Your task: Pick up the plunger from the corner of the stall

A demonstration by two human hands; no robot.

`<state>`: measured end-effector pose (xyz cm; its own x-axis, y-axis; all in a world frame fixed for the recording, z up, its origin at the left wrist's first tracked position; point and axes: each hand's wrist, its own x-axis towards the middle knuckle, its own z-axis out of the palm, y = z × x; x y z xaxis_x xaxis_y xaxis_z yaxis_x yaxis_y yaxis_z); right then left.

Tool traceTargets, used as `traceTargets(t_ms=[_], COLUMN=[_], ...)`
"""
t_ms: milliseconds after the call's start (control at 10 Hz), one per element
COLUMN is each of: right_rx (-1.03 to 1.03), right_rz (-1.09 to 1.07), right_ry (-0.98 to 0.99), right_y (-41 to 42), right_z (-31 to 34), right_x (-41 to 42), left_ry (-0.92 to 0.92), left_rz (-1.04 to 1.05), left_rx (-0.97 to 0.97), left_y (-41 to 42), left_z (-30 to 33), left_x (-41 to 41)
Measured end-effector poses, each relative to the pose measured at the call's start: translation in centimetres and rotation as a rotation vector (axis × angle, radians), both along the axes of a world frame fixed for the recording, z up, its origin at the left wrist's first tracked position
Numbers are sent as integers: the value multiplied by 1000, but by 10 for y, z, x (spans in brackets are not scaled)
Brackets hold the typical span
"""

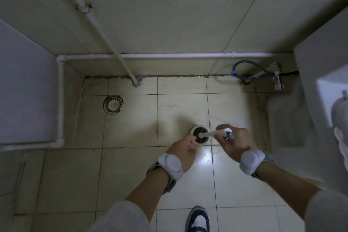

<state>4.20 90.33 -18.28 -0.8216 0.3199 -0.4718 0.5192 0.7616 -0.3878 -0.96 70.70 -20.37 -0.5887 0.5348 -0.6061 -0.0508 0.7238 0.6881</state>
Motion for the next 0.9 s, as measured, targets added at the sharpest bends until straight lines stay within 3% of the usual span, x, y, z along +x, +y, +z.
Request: traceTargets(t_ms=[200,500,700,900], right_rx=[-60,31,-263,-390], right_rz=[-282,-506,-748,-1003], right_ry=[71,-70,22,-81], right_y=[76,180,196,161], right_z=[7,13,6,9], right_x=[-20,-52,-58,-54], left_ry=[-57,-76,-55,-21], left_rz=[53,101,114,75], left_rx=[-15,-29,-18,-11], left_y=[1,-4,-1,3], left_z=[-13,-21,-15,28], left_x=[-4,-9,-9,-18])
